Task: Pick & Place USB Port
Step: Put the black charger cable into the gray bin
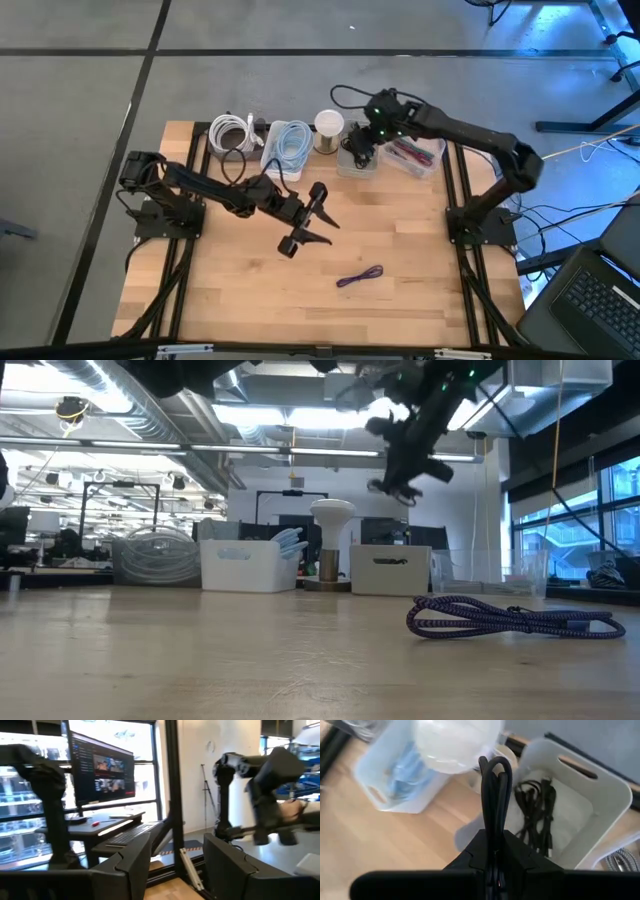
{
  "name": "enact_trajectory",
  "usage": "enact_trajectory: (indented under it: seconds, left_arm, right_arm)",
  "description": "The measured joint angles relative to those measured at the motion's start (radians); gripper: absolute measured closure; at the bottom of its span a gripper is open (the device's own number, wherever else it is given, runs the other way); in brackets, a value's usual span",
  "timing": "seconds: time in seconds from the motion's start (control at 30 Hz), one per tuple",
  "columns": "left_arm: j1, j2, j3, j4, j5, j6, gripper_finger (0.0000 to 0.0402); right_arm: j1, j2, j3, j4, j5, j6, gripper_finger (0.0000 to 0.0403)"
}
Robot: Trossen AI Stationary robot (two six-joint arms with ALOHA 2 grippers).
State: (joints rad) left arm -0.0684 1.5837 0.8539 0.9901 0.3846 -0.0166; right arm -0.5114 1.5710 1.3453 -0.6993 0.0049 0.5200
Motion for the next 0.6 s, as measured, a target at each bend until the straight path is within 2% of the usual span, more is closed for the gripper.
enact_trajectory:
  seconds: [0.23, 0.6]
  left_arm:
    - [-0.05, 0.0, 0.0, 0.0, 0.001, 0.003, 0.0232]
    - [-0.07, 0.0, 0.0, 0.0, 0.001, 0.003, 0.0235]
  right_arm:
    - [-0.05, 0.099, 0.0, -0.003, -0.031, -0.004, 0.0374]
    - [-0.094, 0.219, 0.0, 0.034, -0.048, -0.032, 0.0374]
